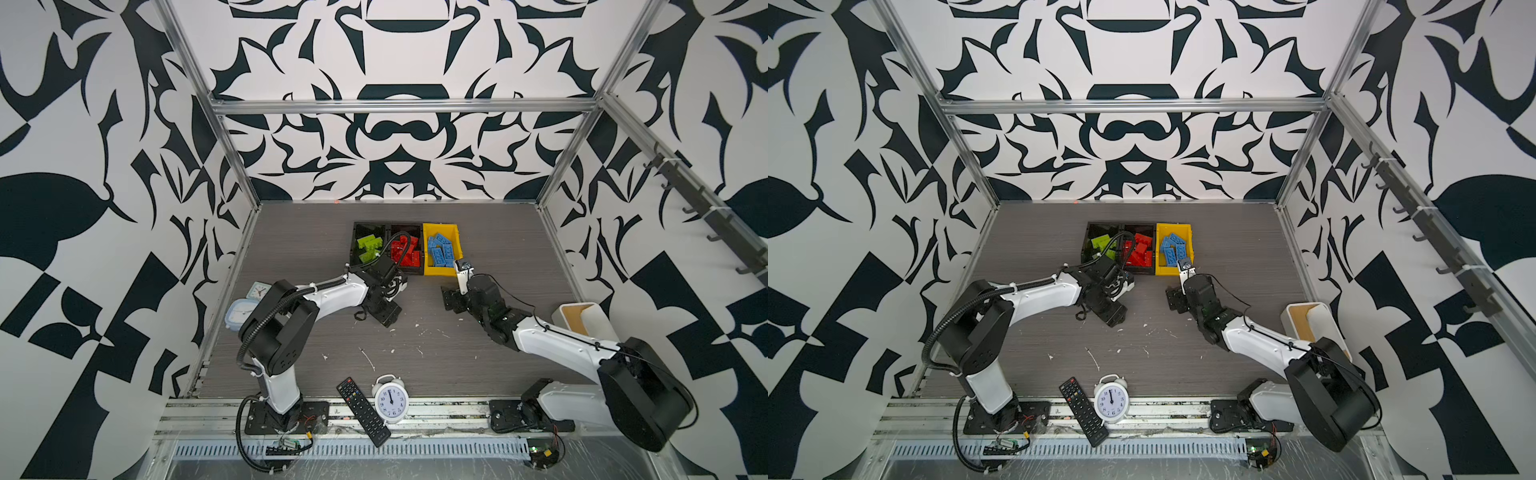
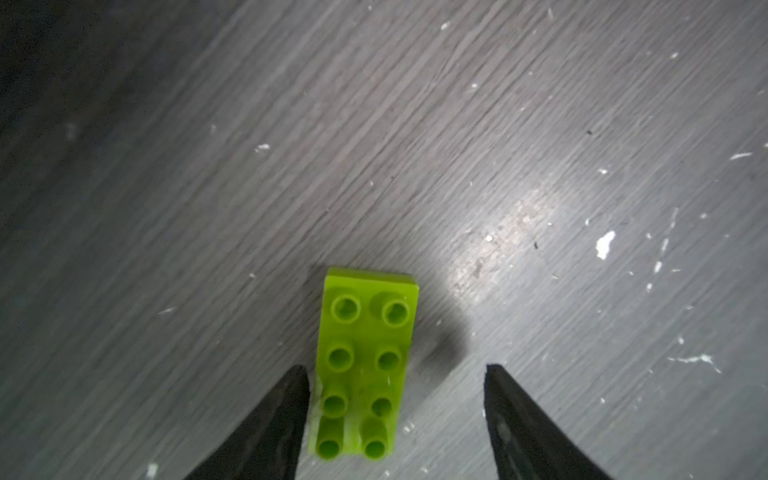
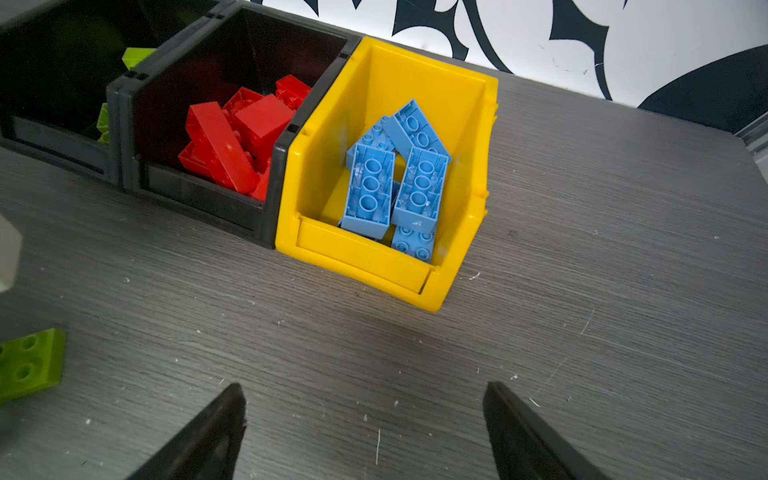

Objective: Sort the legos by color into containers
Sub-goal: 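Lower the left gripper onto the last lime-green brick and grasp it, then carry the last green brick with the left gripper into the green bin and release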

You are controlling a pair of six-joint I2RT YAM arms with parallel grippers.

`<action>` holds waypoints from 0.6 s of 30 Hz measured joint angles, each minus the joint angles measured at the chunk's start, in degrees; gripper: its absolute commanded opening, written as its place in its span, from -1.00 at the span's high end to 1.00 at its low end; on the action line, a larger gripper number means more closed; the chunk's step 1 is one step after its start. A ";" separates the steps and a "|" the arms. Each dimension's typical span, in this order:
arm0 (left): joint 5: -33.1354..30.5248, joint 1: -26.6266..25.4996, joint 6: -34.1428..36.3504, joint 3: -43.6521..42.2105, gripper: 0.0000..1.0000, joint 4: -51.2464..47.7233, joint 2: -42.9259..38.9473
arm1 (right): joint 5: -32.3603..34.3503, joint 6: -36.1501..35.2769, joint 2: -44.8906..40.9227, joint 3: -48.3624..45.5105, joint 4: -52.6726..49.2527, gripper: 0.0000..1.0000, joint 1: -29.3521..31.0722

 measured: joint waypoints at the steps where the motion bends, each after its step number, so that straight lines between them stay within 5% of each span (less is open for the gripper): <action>1: -0.37 -0.09 0.02 0.42 -0.40 -0.04 0.22 | 0.00 0.02 0.00 0.00 0.00 -0.84 0.00; 6: -2.05 -0.13 -0.04 1.11 -0.22 0.04 0.39 | 0.00 0.00 0.00 0.00 0.00 -0.84 0.00; 11: -2.97 -0.13 -0.33 1.11 0.24 0.44 1.20 | 0.00 0.00 0.00 0.02 -0.02 -0.84 0.00; 18: -3.89 -0.13 -1.79 1.11 0.43 0.42 1.25 | 0.02 0.00 0.00 0.07 -0.02 -0.84 0.00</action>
